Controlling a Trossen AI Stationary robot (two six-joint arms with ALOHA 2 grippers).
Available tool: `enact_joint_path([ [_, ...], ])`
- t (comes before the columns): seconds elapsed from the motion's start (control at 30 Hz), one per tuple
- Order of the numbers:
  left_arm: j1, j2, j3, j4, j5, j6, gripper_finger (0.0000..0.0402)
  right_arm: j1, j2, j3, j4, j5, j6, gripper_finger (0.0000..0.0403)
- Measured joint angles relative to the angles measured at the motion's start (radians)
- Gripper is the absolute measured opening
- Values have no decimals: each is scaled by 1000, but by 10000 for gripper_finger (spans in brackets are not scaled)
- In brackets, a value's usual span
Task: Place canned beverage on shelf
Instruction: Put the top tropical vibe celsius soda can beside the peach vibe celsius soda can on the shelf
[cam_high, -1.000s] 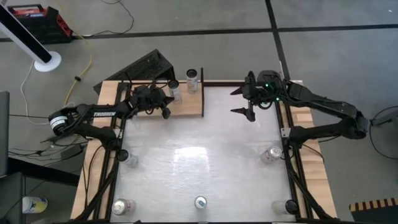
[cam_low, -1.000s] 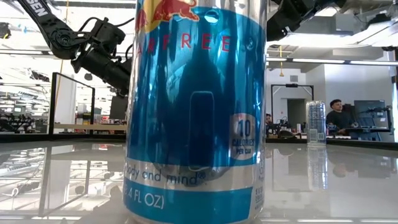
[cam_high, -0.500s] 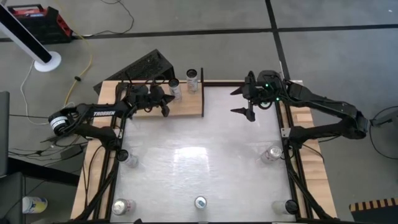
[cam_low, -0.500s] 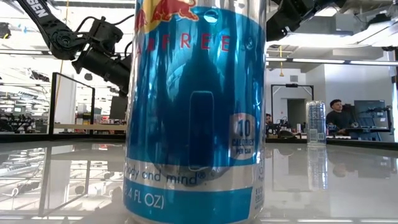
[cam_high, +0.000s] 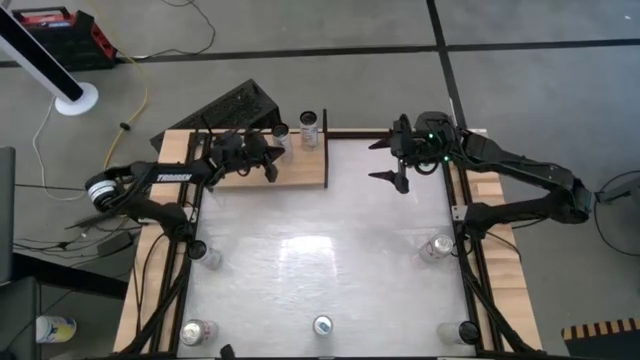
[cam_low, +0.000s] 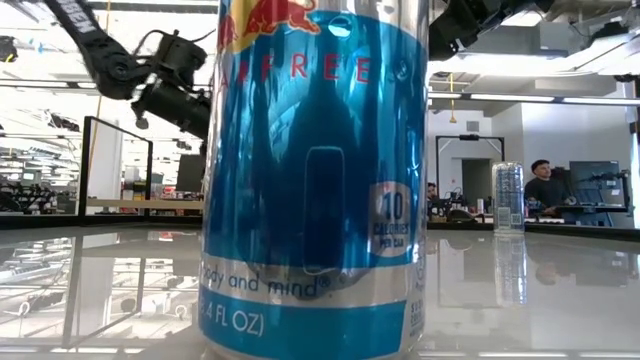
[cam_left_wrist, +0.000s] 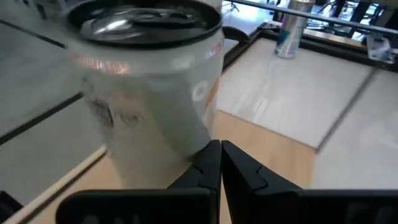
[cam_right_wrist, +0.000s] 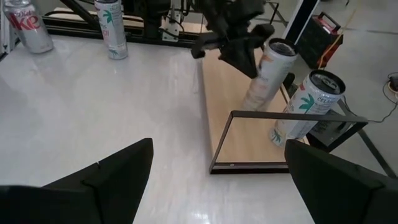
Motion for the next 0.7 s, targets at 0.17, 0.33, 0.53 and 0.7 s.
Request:
enact_joint_path([
  [0.17,0,94,68,-5,-1,2,0,0,0,0,-3,0,-1,388],
  [0.33,4,125,91,-17,-14,17,0,-1,0,0,-4,0,-3,388],
  [0.53,23,117,93,-50,-27,27,0,-6,0,0,-17,0,-3,388],
  [0.7,47,117,93,-80,-41,30,0,-6,0,0,-19,0,20,388],
])
